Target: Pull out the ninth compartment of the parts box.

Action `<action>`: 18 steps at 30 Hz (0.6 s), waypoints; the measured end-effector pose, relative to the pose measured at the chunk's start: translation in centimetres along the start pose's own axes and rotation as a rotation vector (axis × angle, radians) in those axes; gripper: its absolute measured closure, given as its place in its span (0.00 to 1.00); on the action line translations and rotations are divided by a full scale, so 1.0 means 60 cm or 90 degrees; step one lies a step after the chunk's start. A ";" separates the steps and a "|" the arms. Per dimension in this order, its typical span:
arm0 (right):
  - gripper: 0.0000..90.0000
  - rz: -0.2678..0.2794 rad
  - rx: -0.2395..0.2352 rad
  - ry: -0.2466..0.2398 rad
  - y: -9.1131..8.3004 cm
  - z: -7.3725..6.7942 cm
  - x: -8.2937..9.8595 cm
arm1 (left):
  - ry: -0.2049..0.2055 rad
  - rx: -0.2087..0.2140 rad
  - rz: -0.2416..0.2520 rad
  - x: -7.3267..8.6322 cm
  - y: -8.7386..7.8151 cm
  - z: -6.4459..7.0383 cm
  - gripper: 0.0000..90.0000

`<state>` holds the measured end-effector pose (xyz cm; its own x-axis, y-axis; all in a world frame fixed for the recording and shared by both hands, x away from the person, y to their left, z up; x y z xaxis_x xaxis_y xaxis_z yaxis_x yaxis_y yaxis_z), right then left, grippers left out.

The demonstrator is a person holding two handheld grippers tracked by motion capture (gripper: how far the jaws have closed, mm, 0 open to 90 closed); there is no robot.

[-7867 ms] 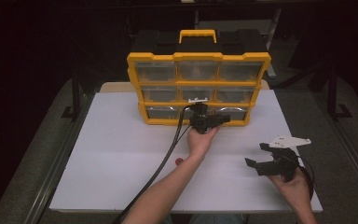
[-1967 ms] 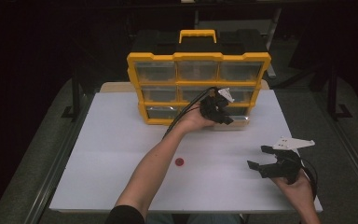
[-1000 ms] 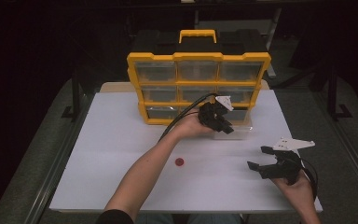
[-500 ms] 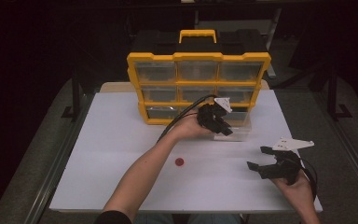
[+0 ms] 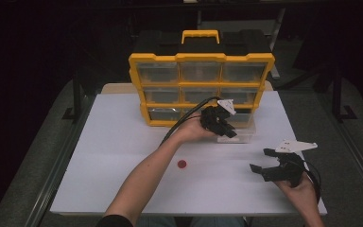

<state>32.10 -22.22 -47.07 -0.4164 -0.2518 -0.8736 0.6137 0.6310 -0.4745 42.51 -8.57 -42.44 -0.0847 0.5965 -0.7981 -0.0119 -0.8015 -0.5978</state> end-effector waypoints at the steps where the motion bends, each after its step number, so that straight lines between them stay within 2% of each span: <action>1: 0.17 0.000 -0.001 -0.002 0.000 0.001 0.000 | -0.008 0.001 0.009 -0.002 -0.002 0.000 0.78; 3: 0.17 0.000 -0.002 -0.001 0.000 0.001 0.001 | -0.022 0.005 0.030 -0.007 -0.008 0.001 0.71; 4: 0.17 -0.001 -0.002 0.002 0.000 0.001 0.001 | -0.018 0.005 0.035 -0.010 -0.013 0.000 0.69; 7: 0.17 0.000 -0.001 0.001 0.001 0.004 0.002 | -0.039 -0.002 0.053 -0.016 -0.025 0.000 0.57; 8: 0.17 0.000 -0.002 0.003 0.002 0.003 0.002 | -0.042 0.004 0.065 -0.018 -0.029 0.002 0.57; 15: 0.17 -0.001 -0.002 0.004 0.006 0.000 0.000 | -0.046 -0.005 0.095 -0.031 -0.051 0.009 0.43; 18: 0.17 -0.005 -0.001 0.007 0.008 -0.001 0.001 | -0.042 -0.018 0.104 -0.033 -0.061 0.011 0.39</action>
<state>32.32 -21.88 -47.36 -0.4287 -0.2493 -0.8684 0.6094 0.6298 -0.4817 42.05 -6.85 -38.63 -0.1483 0.4533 -0.8790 0.0357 -0.8858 -0.4628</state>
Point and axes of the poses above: each handheld gripper's, and its own axes: y roughly forward along the jaws, x roughly out of its underside, z roughly to its right, the point moved 8 cm from there along y, roughly forward along the jaws, and after that the axes turned 9 degrees about z, right-handed, at the moved point
